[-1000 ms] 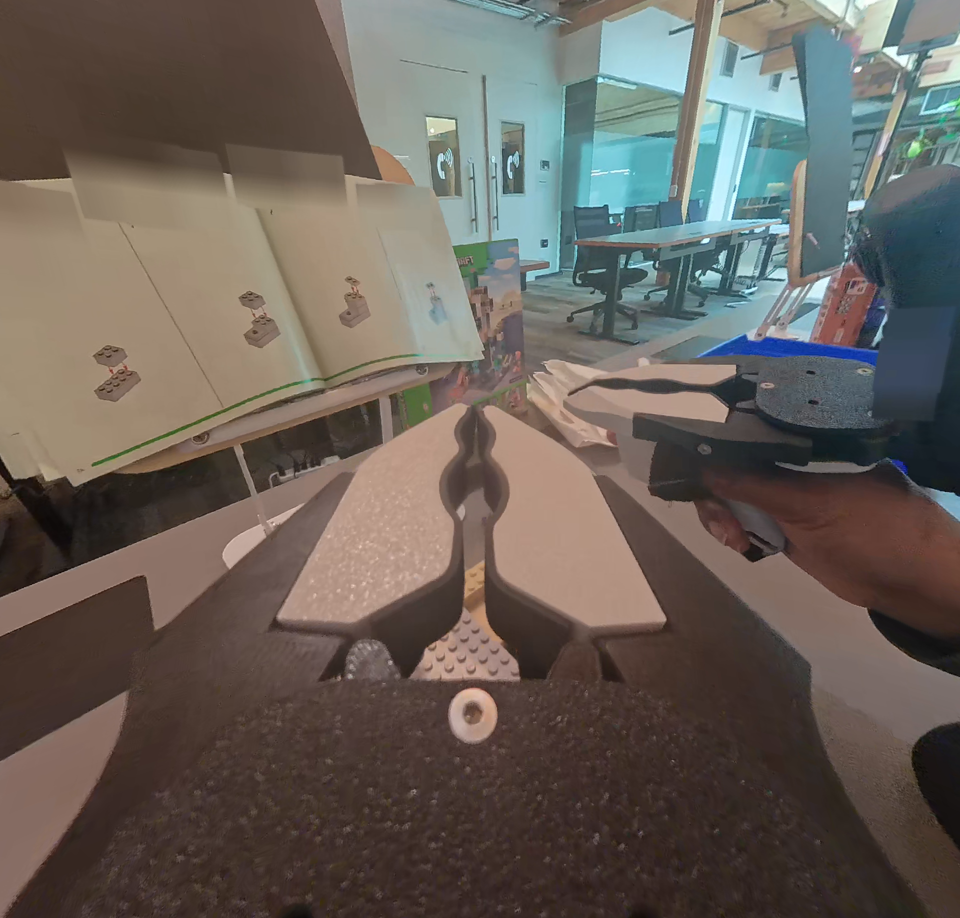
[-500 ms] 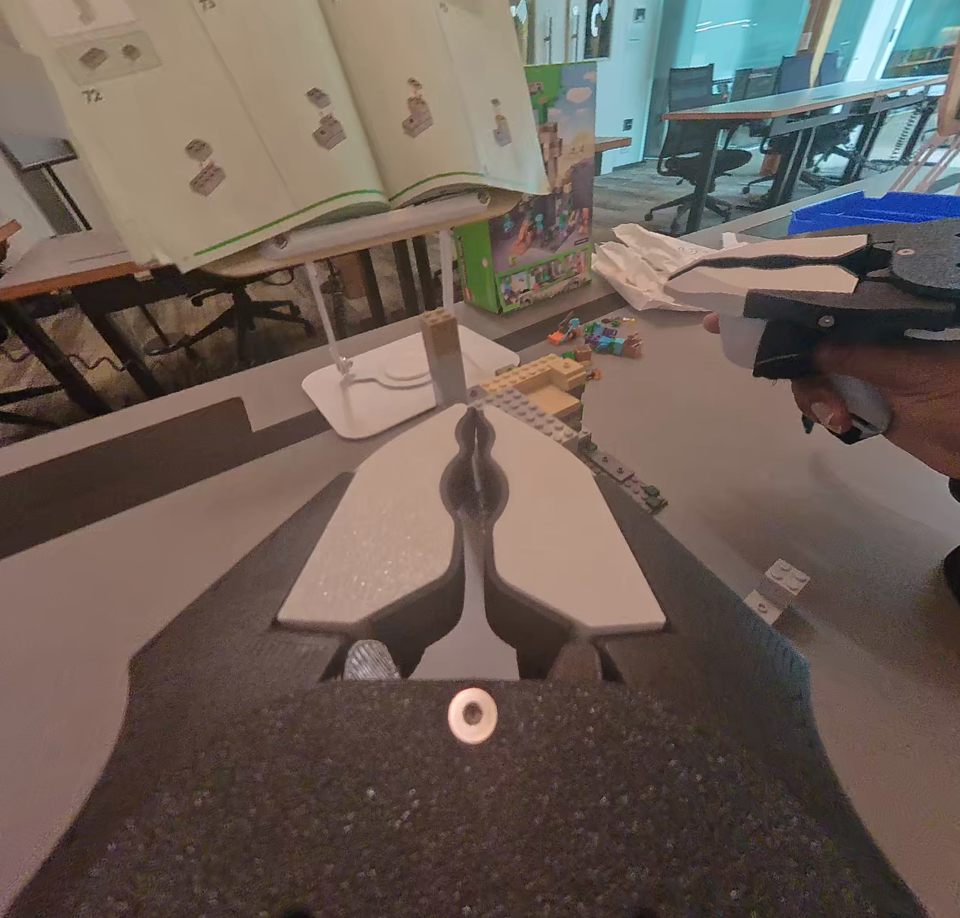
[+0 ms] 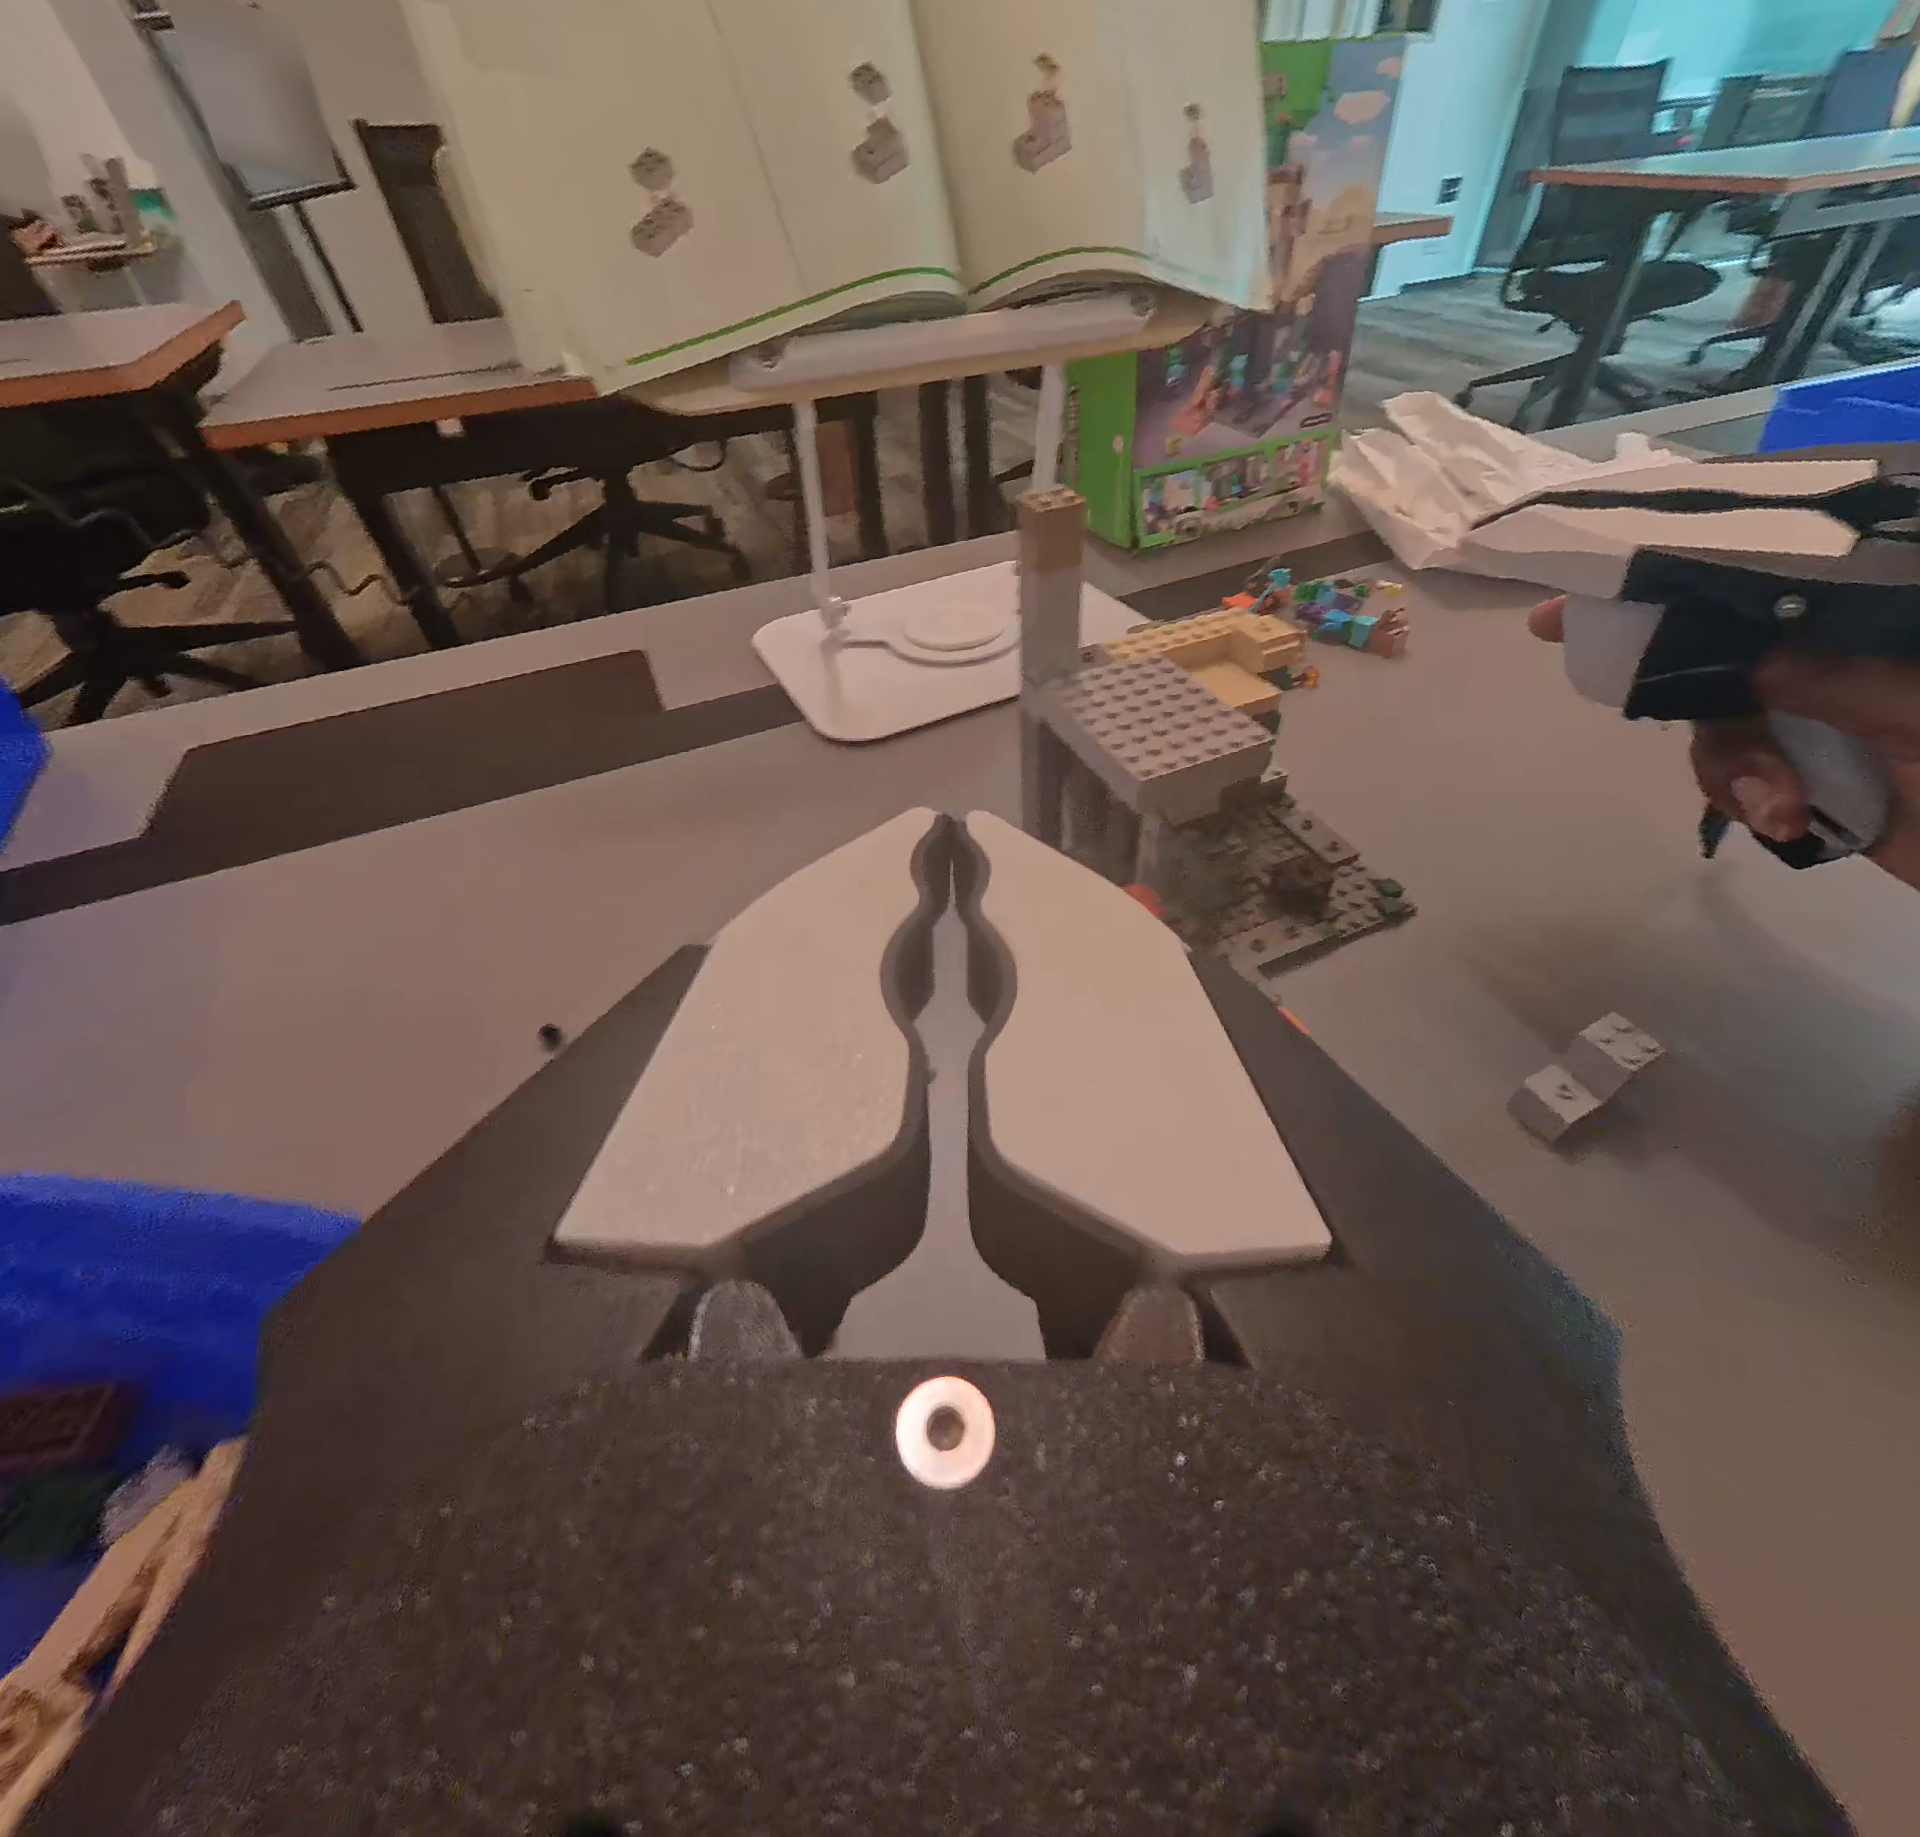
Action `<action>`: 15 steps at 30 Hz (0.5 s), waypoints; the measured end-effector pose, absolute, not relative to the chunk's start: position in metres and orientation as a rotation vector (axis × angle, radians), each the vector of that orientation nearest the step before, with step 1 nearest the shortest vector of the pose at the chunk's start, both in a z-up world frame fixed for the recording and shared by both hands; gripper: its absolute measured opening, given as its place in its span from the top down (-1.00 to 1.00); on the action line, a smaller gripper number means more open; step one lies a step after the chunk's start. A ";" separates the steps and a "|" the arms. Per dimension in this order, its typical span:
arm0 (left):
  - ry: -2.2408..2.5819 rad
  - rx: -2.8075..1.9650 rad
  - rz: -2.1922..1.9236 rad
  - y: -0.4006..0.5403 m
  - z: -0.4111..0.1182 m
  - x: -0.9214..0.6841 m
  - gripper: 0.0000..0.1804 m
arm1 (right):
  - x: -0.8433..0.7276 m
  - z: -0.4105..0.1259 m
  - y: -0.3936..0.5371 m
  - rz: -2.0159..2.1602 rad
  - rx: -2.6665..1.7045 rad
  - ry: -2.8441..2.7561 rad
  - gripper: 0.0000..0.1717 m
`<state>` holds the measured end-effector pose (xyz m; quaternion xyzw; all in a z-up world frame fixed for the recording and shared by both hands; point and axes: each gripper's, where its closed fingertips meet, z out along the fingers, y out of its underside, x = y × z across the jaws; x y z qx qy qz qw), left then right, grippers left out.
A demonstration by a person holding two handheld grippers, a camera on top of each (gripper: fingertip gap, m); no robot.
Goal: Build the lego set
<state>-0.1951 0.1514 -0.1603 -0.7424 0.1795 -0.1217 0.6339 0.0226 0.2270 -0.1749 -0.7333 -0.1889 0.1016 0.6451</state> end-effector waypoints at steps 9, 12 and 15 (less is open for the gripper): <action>0.311 -1.759 -0.023 0.149 -0.155 -0.269 1.00 | 0.022 -0.177 0.227 0.246 -1.676 -0.436 0.95; 0.306 -1.783 0.026 0.146 -0.152 -0.290 1.00 | 0.020 -0.176 0.226 0.250 -1.673 -0.443 0.95; 0.330 -1.842 0.052 0.140 -0.146 -0.317 0.94 | 0.018 -0.176 0.225 0.263 -1.671 -0.453 0.94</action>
